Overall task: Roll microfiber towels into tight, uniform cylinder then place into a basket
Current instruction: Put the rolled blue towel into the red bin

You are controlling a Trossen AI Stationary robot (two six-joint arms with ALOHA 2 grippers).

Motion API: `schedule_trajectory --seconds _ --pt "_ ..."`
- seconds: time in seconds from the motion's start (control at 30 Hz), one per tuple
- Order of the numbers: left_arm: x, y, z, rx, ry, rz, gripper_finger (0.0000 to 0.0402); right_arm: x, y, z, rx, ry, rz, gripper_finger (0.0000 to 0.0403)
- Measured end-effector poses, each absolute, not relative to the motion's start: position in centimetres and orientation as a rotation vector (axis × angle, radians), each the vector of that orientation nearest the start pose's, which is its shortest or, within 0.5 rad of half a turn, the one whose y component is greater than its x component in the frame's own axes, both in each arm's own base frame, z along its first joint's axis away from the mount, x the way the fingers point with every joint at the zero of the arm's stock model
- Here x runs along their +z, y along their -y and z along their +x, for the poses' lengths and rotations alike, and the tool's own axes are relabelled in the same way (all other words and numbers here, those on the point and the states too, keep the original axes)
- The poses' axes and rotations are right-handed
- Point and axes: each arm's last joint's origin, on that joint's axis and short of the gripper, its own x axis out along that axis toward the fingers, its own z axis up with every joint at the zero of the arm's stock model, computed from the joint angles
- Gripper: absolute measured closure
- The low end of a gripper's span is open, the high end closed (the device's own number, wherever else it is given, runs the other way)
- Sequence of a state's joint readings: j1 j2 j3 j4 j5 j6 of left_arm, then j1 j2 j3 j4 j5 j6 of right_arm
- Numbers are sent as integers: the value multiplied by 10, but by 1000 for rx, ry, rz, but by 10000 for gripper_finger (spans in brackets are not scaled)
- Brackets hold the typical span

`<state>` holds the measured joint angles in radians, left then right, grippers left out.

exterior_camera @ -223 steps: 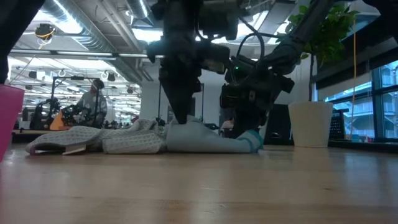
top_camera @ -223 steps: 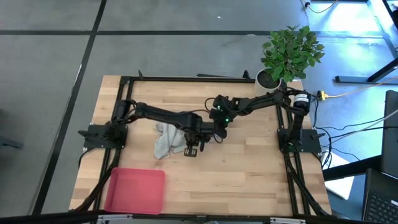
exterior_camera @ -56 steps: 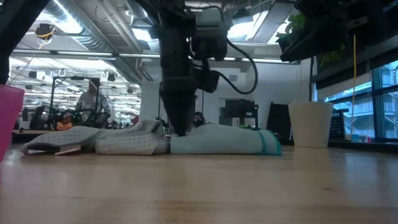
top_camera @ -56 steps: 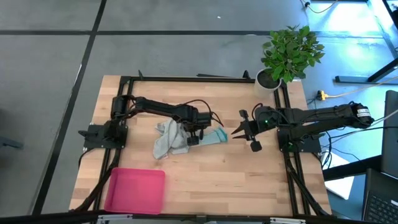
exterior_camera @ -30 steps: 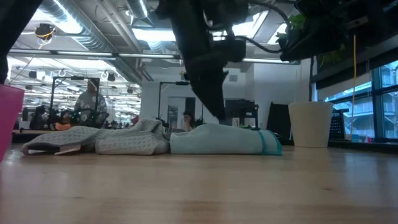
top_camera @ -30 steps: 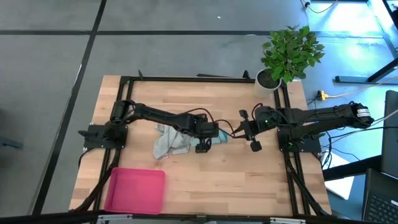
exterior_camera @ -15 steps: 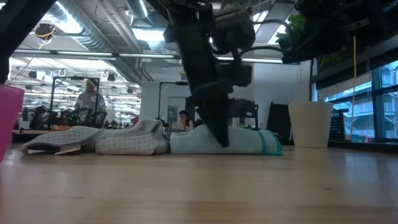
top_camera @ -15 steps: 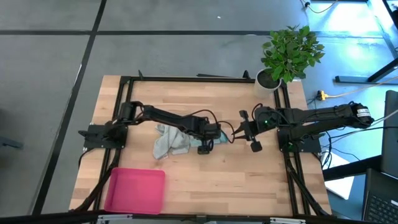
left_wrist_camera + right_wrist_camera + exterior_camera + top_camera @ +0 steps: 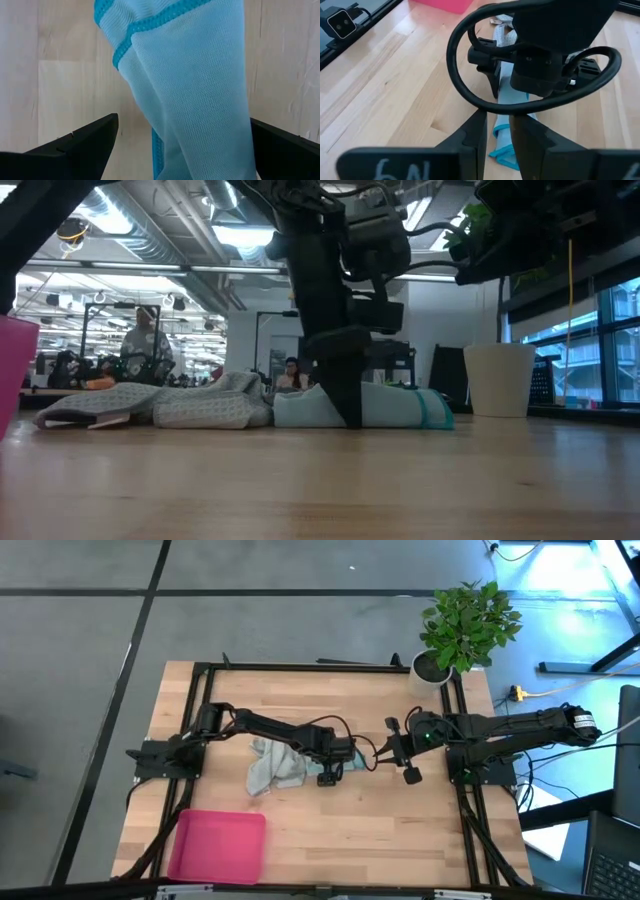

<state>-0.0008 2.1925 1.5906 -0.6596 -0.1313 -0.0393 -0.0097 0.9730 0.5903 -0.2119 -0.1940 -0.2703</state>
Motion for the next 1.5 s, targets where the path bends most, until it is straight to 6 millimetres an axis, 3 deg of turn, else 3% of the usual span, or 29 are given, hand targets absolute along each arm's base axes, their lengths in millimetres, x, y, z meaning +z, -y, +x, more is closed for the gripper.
schedule_trajectory --seconds 0.93,1.1,1.5 --pt "135 -5 438 165 -1263 23 13 232 -4 201 257 -563 -201 319" --pt "135 -5 438 172 -1263 -1 56 232 -4 201 258 -563 -201 319" --pt "135 -1 439 141 -1255 -23 216 232 -4 201 259 -562 -201 319"
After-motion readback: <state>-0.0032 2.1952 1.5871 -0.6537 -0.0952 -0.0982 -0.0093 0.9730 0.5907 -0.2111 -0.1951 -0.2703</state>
